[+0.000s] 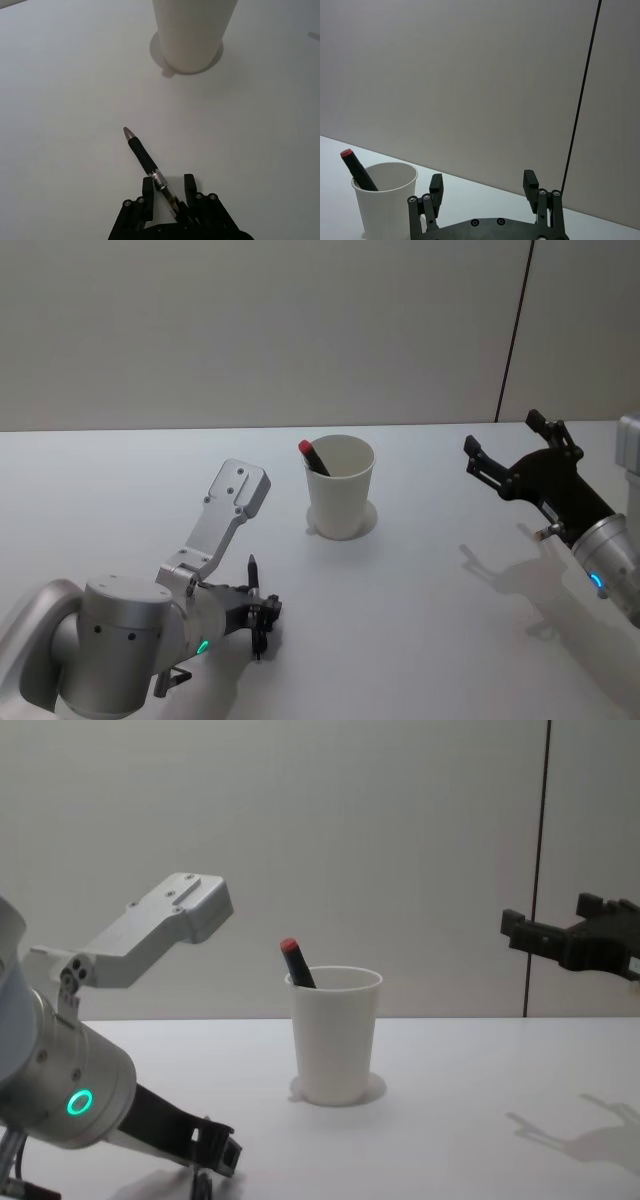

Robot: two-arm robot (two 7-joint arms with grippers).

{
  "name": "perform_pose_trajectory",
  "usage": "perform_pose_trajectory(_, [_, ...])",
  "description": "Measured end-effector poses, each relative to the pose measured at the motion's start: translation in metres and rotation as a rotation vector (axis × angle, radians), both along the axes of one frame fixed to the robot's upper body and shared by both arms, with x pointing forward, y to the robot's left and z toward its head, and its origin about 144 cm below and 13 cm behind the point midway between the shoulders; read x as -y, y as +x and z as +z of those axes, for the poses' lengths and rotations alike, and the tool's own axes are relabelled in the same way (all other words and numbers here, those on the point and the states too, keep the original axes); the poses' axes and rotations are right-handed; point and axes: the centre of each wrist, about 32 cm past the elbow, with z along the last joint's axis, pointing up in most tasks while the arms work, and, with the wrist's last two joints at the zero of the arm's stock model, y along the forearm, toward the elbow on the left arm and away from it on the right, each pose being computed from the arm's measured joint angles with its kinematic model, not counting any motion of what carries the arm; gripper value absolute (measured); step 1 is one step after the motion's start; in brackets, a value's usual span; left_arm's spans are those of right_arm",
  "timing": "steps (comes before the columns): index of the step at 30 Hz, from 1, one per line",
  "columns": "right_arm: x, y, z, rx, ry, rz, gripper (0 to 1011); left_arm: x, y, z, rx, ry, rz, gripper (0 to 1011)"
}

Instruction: Place the pen into the pen holder.

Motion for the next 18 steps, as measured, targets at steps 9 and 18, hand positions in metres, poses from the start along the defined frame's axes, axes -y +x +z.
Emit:
perform_pose_trajectory(9, [0.0000,0.0000,0.0000,0.000,0.000,0.000,1002,0.0002,-0.0012,-0.0011,-0.008,-0.001,0.003,1001])
perform_pose_trajectory(18, [0.0000,0.0000,0.0000,0.000,0.000,0.000,1002,0.0003,-0.0022,-0.0018,-0.012,-0.002,0.005,1001])
